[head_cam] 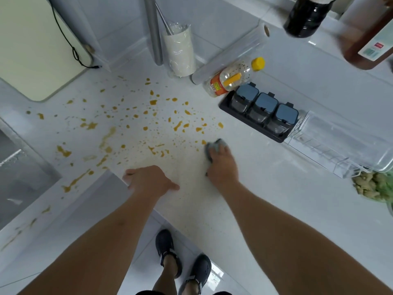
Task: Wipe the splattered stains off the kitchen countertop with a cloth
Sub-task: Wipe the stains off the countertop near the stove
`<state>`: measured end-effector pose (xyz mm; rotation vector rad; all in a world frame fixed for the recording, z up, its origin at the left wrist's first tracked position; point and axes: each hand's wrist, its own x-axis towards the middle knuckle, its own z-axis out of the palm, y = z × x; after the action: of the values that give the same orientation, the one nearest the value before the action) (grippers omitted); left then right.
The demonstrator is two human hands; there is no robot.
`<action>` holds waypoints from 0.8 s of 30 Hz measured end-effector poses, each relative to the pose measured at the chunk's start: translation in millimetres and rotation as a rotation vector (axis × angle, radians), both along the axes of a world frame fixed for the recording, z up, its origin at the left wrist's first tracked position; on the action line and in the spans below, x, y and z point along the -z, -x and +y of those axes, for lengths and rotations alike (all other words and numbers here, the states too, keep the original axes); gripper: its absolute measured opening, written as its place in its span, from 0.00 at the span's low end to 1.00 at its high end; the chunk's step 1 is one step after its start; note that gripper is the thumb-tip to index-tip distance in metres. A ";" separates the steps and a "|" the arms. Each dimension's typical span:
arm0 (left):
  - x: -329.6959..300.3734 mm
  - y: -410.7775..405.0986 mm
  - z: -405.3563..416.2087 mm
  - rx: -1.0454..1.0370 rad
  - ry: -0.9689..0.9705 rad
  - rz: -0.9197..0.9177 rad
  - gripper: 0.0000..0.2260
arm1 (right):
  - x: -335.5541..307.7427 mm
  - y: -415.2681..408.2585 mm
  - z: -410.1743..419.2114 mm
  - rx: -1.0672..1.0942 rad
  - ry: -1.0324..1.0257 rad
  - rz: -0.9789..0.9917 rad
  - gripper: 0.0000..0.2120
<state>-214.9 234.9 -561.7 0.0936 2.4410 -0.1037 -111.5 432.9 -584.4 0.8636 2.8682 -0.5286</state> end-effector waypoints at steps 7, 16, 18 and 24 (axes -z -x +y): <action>-1.5 -5.0 -1.6 0.026 -0.013 0.033 0.38 | -6.4 -18.8 -44.1 -0.123 0.284 0.086 0.18; -3.3 -9.2 -6.6 0.076 -0.011 0.043 0.41 | -52.9 -54.7 71.6 0.630 0.493 0.193 0.20; -3.2 -9.7 -6.7 0.081 -0.006 0.046 0.43 | -51.5 -65.2 89.6 0.645 0.340 0.159 0.24; -1.6 -10.5 -5.8 0.083 -0.006 0.055 0.42 | -35.1 -40.9 59.0 0.216 0.166 0.013 0.21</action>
<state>-204.4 229.1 -560.1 0.1967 2.4931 -0.1370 -70.6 491.9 -549.3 1.1497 2.7089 -0.7836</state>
